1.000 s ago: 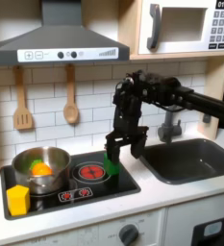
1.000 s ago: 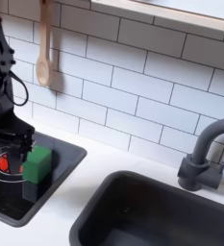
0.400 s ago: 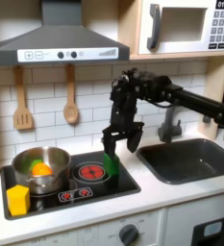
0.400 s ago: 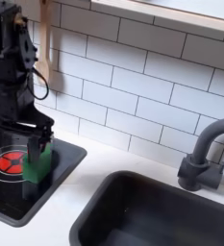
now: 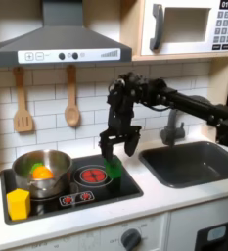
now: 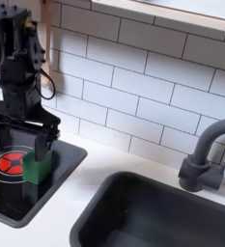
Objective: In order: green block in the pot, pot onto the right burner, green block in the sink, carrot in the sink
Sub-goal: 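Put the green block in the pot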
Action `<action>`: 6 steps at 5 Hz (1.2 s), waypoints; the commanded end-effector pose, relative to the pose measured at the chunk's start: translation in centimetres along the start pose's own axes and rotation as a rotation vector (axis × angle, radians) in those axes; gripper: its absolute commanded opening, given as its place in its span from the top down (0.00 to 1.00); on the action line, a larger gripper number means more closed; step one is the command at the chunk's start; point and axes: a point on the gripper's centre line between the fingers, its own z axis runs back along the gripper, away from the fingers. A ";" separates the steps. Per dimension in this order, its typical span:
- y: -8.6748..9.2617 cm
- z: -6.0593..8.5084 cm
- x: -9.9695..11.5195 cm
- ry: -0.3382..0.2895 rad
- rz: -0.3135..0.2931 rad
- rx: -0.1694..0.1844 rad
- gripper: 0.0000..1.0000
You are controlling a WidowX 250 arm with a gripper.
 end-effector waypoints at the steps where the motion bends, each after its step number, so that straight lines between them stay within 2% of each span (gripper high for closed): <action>1: -0.1 -2.3 0.9 0.026 -0.022 -0.009 0.00; 2: -0.2 -3.6 1.0 0.048 -0.032 -0.018 0.00; 3: -0.3 -4.3 1.1 0.059 -0.050 -0.023 0.00; 5: -0.6 -4.2 1.6 0.043 -0.080 -0.041 0.00; 6: -0.5 -4.9 1.6 0.061 -0.081 -0.044 0.00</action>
